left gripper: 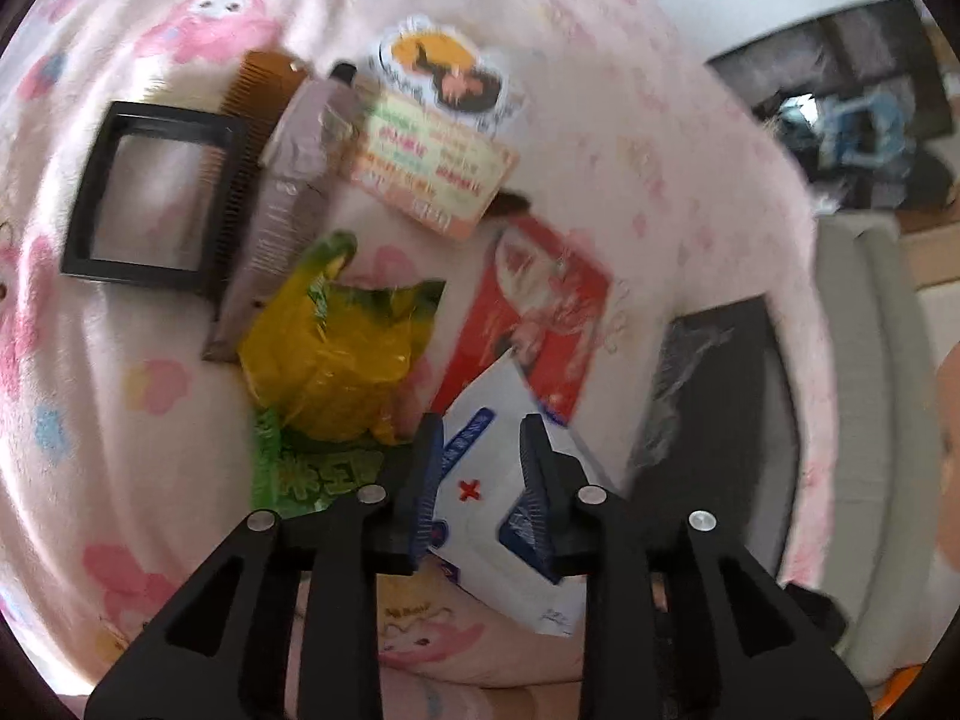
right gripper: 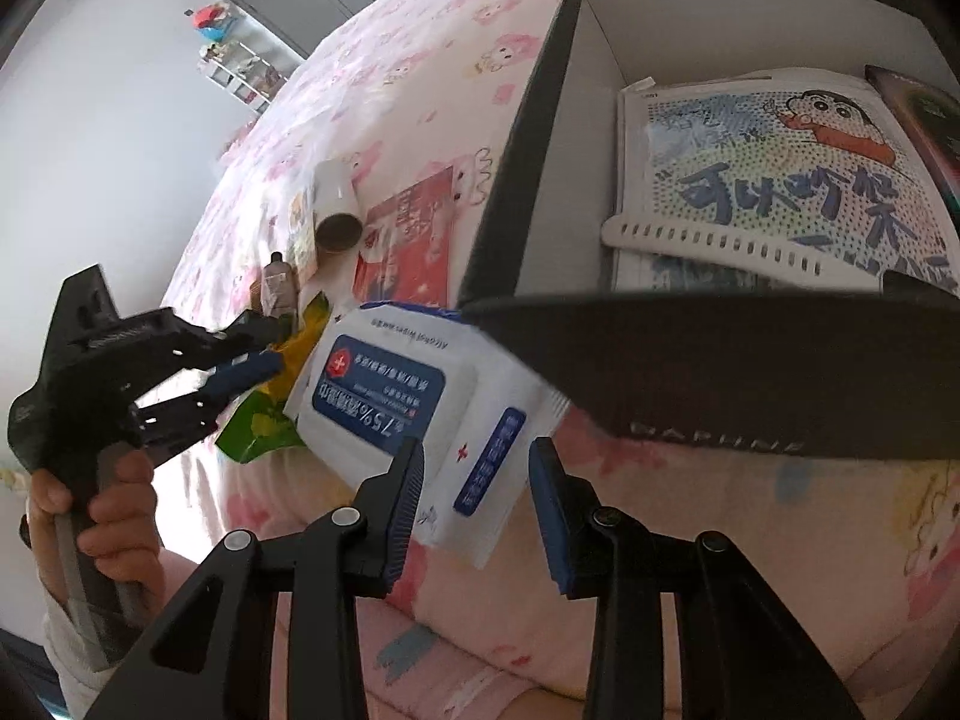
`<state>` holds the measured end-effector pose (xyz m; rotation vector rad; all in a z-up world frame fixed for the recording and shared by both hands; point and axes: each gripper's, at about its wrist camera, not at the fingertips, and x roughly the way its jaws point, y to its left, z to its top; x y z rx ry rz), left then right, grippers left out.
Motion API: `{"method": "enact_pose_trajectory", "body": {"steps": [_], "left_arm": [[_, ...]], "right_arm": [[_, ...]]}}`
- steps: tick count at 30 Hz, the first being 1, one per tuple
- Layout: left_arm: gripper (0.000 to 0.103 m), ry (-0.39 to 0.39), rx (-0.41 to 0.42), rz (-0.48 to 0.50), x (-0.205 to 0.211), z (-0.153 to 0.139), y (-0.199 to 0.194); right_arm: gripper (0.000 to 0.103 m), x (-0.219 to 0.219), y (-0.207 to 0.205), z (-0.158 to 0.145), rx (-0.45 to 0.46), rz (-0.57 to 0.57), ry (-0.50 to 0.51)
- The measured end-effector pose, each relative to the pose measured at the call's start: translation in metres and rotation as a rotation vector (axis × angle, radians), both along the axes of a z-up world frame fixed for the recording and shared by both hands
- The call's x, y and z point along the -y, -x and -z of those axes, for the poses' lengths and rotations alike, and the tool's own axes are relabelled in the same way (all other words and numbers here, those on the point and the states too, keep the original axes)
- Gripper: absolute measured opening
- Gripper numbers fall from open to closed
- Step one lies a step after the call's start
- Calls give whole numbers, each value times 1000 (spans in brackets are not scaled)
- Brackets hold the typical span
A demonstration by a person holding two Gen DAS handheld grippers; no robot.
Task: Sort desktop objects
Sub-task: 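Carry the wet-wipes pack toward the black shoebox with the right tool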
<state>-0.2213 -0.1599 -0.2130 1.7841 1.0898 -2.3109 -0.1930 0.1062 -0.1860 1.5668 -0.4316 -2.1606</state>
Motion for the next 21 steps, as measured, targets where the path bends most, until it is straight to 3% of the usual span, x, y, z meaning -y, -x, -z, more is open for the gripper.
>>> {"method": "enact_pose_trajectory", "body": {"steps": [6,8,9,11,16,19,20,21], "left_arm": [[30,157,53,100,-21,5,5],[29,126,56,124,-23,2,-2],[29,48,64,144,-24,4,-5],[34,12,54,169,-29,1,-12],[34,16,1,87,-15,-6,-12],[34,55,29,20,-3,5,-3],[34,72,45,1,1,9,0],[34,80,50,5,-1,11,1]], "right_arm": [[34,7,5,21,54,-2,11],[34,8,2,15,40,-35,35],[34,9,0,10,23,-51,28],[34,10,-3,2,-1,-74,14],[34,0,-4,2,-4,-58,11],[34,-5,1,12,30,-31,34],[35,-4,3,15,40,-29,46],[43,-3,5,18,47,-28,59]]}}
